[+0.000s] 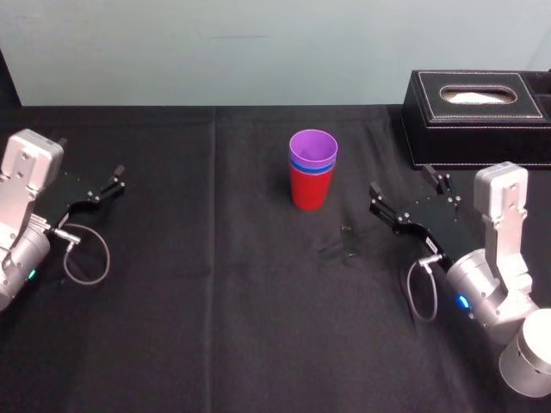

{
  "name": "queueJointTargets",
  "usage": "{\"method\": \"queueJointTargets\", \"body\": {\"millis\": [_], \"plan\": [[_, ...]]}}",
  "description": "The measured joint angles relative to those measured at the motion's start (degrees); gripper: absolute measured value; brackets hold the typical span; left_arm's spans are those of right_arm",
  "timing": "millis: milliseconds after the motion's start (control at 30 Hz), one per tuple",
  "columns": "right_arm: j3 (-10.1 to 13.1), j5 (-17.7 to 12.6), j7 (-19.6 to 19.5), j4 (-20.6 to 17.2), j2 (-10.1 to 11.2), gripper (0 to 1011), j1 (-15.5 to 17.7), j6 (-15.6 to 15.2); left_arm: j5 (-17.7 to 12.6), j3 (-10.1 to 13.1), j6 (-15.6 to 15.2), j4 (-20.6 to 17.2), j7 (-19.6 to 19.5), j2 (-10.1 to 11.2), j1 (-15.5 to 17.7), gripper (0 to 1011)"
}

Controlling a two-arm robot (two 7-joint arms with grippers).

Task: Stack the three plastic cups sequentially using one hand.

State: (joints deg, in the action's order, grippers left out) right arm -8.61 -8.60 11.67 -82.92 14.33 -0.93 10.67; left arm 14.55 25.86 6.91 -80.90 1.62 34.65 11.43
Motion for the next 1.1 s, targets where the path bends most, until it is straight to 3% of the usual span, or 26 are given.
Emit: {"method": "queueJointTargets", "body": {"millis": [1100], "plan": [[-0.1,0.1,-0.5,-0.5,0.0,1004,-0.2,-0.6,0.0,0.0,0.0,0.0,0.0,0.0,0.0,1005]]}}
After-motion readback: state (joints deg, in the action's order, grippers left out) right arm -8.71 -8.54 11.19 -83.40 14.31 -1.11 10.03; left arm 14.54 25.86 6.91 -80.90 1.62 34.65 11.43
